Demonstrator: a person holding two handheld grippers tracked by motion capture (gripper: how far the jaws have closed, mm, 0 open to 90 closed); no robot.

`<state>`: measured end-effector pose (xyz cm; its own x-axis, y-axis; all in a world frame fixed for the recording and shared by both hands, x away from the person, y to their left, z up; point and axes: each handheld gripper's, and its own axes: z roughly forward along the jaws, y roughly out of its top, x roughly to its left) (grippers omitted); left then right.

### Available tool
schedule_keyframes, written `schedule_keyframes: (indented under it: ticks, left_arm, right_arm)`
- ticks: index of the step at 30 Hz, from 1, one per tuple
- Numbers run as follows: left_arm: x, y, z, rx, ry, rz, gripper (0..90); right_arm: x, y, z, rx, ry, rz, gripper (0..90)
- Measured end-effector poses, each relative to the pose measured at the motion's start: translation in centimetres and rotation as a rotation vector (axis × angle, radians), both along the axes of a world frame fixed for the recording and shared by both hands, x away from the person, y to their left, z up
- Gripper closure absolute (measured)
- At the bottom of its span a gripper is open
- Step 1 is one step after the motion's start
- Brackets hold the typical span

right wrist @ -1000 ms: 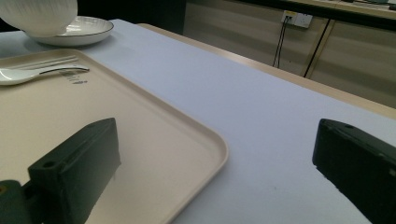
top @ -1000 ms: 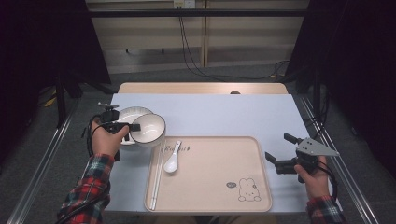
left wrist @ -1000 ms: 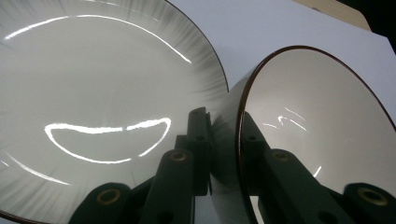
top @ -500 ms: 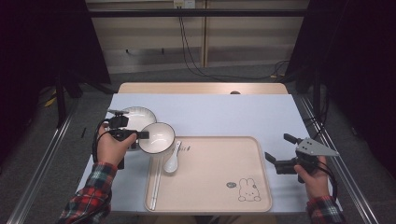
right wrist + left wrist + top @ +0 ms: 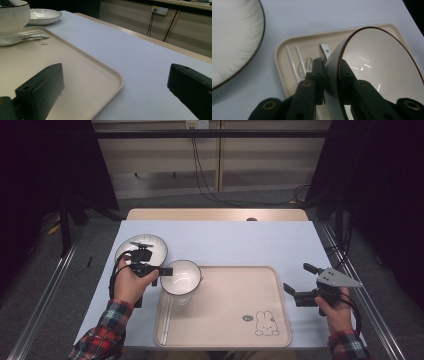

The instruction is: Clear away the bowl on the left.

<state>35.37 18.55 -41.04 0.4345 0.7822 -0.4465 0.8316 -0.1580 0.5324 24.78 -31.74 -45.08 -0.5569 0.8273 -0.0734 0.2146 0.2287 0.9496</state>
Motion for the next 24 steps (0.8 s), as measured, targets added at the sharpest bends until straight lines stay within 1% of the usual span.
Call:
schedule_keyframes:
  ticks: [2, 3, 4, 7, 8, 10, 12, 14, 21, 22, 24]
  left_arm:
    - [-0.2, -0.3, 0.0, -0.002, 0.001, -0.013, 79.3]
    - [-0.4, -0.5, -0.1, 0.002, -0.007, -0.017, 79.3]
    - [-0.5, -0.6, -0.1, -0.002, 0.002, -0.032, 79.3]
    - [-1.0, -1.3, -0.3, -0.017, 0.002, -0.04, 79.2]
    - [-1.1, -1.4, -0.3, -0.018, 0.003, -0.055, 79.2]
    - [-1.4, -1.8, -0.4, -0.021, 0.007, -0.064, 79.2]
    - [-1.7, -2.2, -0.5, -0.025, 0.001, -0.072, 79.1]
    - [-2.0, -2.5, -0.6, -0.03, 0.003, -0.084, 79.1]
    - [-2.8, -3.2, -0.7, -0.014, -0.001, -0.127, 79.1]
    - [-2.8, -3.3, -0.7, -0.021, 0.007, -0.13, 79.1]
    - [-3.0, -3.4, -0.8, -0.021, 0.008, -0.135, 79.1]
  right_arm:
    - [0.0, 0.0, 0.0, 0.0, 0.001, -0.001, 0.2]
    - [0.0, 0.0, 0.0, 0.005, 0.001, -0.003, 0.2]
    - [0.0, 0.0, 0.0, 0.002, 0.0, -0.001, 0.2]
    - [0.0, 0.0, 0.0, -0.001, 0.002, 0.005, 0.2]
    - [0.0, 0.0, 0.0, 0.0, 0.002, 0.004, 0.2]
    - [0.1, 0.0, 0.0, -0.002, 0.001, 0.005, 0.2]
    - [0.0, 0.0, 0.0, -0.003, 0.001, 0.003, 0.2]
    - [0.0, 0.0, 0.0, 0.001, 0.001, 0.001, 0.2]
    - [0.0, 0.0, 0.0, 0.0, 0.0, -0.001, 0.2]
    - [0.0, 0.0, 0.0, 0.001, 0.001, -0.001, 0.2]
    - [0.0, 0.0, 0.0, 0.002, 0.0, -0.001, 0.2]
